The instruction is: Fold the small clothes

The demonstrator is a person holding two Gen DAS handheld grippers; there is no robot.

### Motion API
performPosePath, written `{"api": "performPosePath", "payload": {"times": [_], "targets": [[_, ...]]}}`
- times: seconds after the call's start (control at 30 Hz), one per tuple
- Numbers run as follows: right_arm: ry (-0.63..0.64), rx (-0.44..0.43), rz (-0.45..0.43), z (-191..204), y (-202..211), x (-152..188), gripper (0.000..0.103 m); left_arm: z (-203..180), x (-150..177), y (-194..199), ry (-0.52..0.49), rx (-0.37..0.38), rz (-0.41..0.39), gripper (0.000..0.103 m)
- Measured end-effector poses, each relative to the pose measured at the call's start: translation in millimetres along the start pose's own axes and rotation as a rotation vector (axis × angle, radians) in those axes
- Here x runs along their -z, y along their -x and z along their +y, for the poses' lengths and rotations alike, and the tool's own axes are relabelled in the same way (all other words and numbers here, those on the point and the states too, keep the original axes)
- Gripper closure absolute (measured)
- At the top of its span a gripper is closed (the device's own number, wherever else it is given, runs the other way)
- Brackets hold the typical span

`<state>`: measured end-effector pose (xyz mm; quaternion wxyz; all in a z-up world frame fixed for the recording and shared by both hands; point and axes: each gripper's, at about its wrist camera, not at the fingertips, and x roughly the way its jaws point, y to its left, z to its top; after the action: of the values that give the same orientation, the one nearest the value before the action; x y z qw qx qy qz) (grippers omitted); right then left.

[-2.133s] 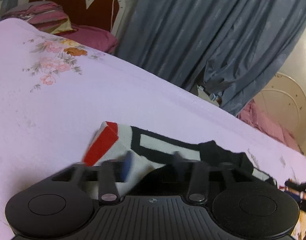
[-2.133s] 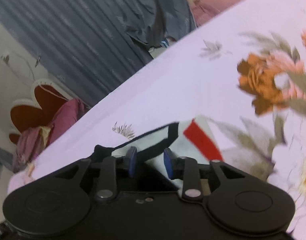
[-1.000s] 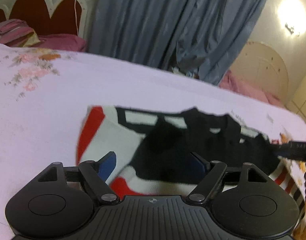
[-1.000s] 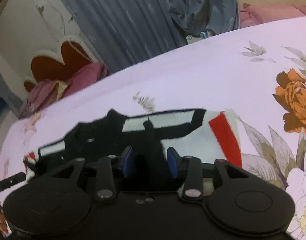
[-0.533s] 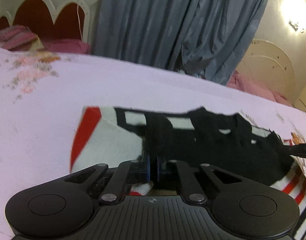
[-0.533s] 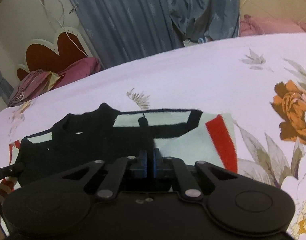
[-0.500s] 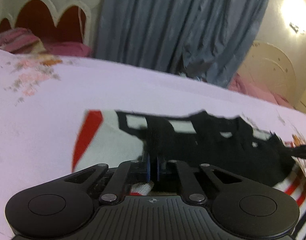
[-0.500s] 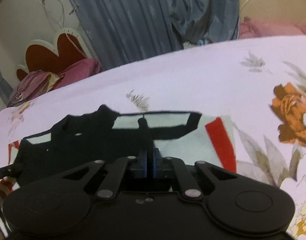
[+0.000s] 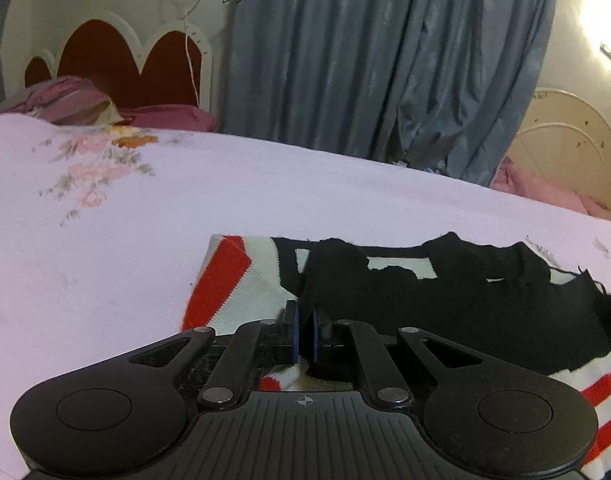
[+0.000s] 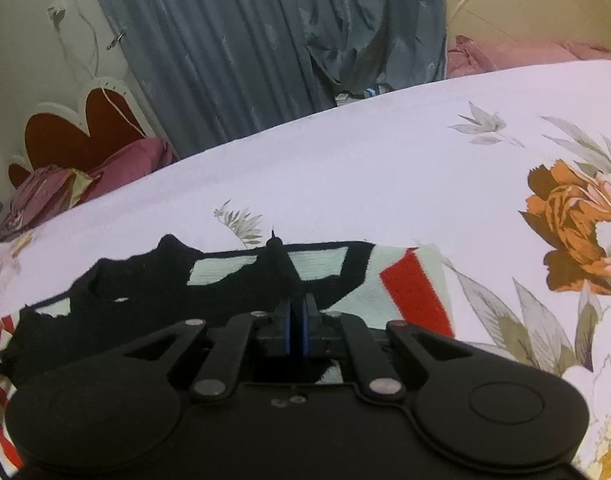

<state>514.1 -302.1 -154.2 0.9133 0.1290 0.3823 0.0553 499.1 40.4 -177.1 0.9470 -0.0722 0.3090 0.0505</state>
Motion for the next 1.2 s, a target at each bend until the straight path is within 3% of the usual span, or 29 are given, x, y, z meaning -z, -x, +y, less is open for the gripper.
{"api": "performPosePath", "payload": {"times": [0.1, 0.2, 0.3, 0.4, 0.5, 0.63, 0.87, 1.07, 1.2], "targets": [[0.020, 0.018, -0.041, 6.8, 17.8, -0.6, 0.083, 4.2, -2.4, 13.5, 0.037, -0.011, -0.009, 0.093], [0.060, -0.011, -0.050, 20.5, 36.2, 4.1, 0.084, 2.8, -1.6, 33.9, 0.047, 0.009, -0.039, 0.088], [0.122, -0.056, -0.034, 43.9, 48.1, 18.3, 0.084, -15.4, 2.5, 52.3, 0.004, 0.085, -0.050, 0.088], [0.169, -0.106, 0.004, 72.1, 49.9, 37.1, 0.084, -45.1, 9.9, 56.3, -0.050, 0.171, -0.007, 0.088], [0.226, -0.124, 0.031, 96.0, 47.7, 54.5, 0.084, -68.1, 21.2, 51.7, -0.090, 0.202, 0.037, 0.087], [0.292, -0.069, 0.058, 99.3, 43.2, 67.6, 0.086, -62.4, 36.4, 42.0, -0.101, 0.173, 0.082, 0.086], [0.282, 0.026, 0.024, 45.4, 58.0, 71.7, 0.095, -23.3, 43.7, 51.2, -0.040, 0.126, 0.081, 0.086], [0.281, 0.087, 0.013, 28.2, 66.3, 81.4, 0.095, -13.1, 48.0, 60.2, -0.042, 0.074, 0.090, 0.086], [0.274, 0.100, 0.004, 39.4, 78.0, 83.1, 0.082, -19.0, 44.3, 70.7, -0.050, 0.056, 0.102, 0.086]]}}
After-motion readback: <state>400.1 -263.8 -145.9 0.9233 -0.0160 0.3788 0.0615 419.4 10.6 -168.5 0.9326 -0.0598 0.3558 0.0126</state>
